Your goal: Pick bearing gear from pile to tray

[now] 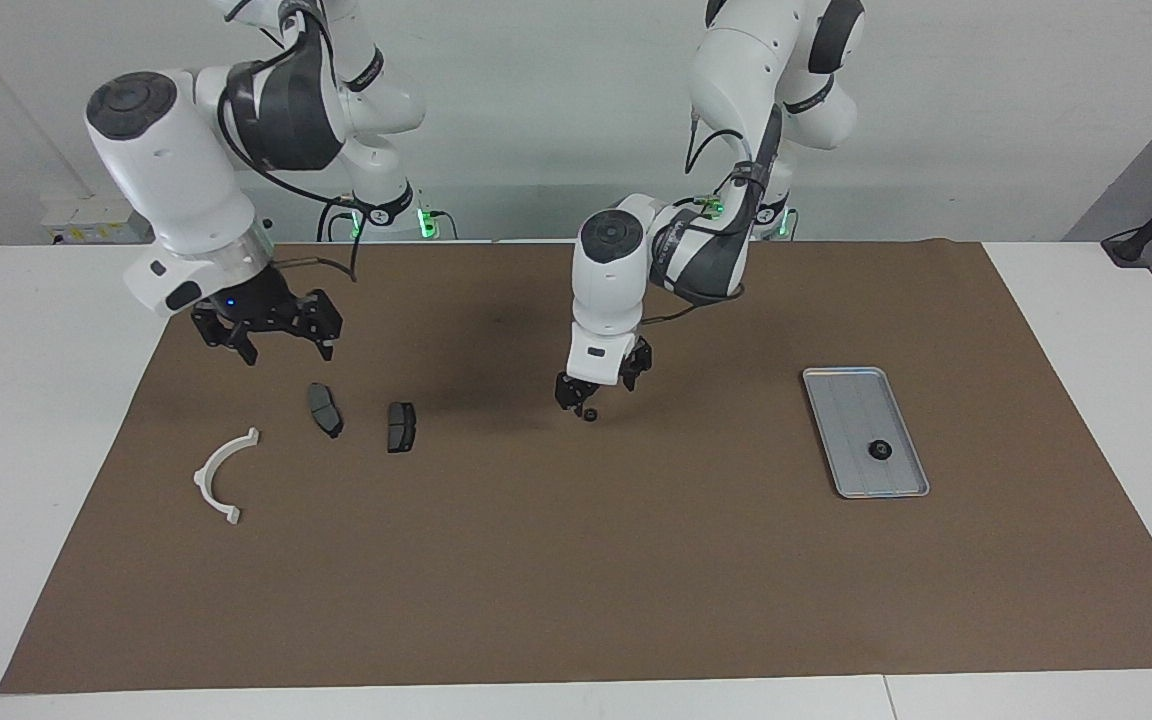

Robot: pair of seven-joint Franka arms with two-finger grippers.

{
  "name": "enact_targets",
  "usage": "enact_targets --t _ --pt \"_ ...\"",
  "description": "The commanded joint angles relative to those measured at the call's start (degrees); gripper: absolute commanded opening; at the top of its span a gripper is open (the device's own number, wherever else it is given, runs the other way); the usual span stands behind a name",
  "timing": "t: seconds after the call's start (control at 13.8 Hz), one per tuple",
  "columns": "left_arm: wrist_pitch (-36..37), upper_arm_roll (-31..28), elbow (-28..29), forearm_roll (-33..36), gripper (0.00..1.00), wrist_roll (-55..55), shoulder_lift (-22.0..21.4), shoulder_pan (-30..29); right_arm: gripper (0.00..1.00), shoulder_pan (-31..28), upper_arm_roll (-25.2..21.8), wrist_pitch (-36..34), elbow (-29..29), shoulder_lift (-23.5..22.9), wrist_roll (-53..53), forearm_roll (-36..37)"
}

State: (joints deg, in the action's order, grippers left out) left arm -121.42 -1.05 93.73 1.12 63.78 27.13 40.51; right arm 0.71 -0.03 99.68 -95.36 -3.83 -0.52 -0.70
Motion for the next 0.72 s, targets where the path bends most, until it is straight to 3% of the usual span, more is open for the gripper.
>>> enact_targets --t 0.0,0.14,0.65 --pt "-1.98 -1.15 -0.13 1.08 1.00 1.78 1.16 1.50 1.00 -2.37 0.91 -5.35 -2.02 4.34 -1.15 1.22" --pt "-1.29 -1.50 -1.44 1.25 1.00 2.75 4.50 2.99 1.00 -2.47 0.82 -7.39 -2.11 5.50 -2.12 2.44" --pt "-5.40 -1.76 -0.22 1.25 0.95 4.95 4.60 2.65 1.00 -3.43 0.73 -8.62 -1.50 6.03 -3.08 2.63"
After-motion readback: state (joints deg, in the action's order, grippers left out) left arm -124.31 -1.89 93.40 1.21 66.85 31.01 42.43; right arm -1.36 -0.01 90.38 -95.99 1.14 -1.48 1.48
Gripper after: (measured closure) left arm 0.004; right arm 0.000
